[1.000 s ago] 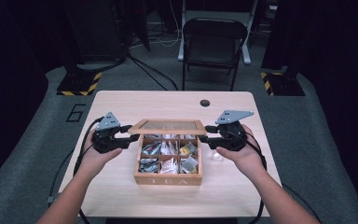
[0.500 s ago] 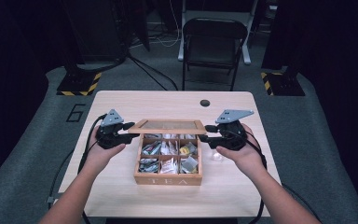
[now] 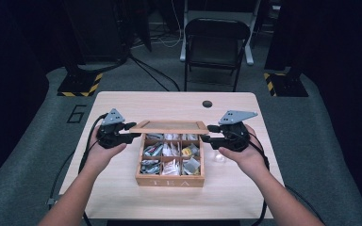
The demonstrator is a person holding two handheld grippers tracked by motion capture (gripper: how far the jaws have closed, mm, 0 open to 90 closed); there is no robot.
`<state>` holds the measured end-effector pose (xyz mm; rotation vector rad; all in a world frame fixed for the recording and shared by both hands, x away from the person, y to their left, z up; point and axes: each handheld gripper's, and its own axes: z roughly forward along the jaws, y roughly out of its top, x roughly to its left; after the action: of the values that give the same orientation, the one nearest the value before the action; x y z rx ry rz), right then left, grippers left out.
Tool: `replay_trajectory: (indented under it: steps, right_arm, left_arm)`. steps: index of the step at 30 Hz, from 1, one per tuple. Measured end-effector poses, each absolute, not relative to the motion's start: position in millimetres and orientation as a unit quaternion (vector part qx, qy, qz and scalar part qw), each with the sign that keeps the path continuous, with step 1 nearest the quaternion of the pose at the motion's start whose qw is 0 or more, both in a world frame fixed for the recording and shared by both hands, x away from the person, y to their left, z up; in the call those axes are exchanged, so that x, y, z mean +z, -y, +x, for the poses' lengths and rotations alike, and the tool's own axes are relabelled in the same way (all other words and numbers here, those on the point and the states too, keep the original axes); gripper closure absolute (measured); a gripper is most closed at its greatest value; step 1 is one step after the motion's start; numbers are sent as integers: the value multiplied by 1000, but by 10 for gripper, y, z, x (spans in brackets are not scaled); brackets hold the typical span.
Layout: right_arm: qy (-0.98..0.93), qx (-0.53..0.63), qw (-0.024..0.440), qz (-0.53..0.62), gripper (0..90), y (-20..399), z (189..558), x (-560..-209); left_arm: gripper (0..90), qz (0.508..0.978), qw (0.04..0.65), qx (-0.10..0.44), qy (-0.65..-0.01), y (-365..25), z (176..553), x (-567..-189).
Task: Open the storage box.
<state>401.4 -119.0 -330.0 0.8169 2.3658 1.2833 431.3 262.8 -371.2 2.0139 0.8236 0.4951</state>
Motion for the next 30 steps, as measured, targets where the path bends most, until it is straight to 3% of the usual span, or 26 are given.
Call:
replay_trajectory:
  steps: [30]
  right_arm:
    - [-828,437,182,301,506,1140,4495,-3490]
  left_arm:
    - [593,808,446,196,-333,-2629,4528,-3549]
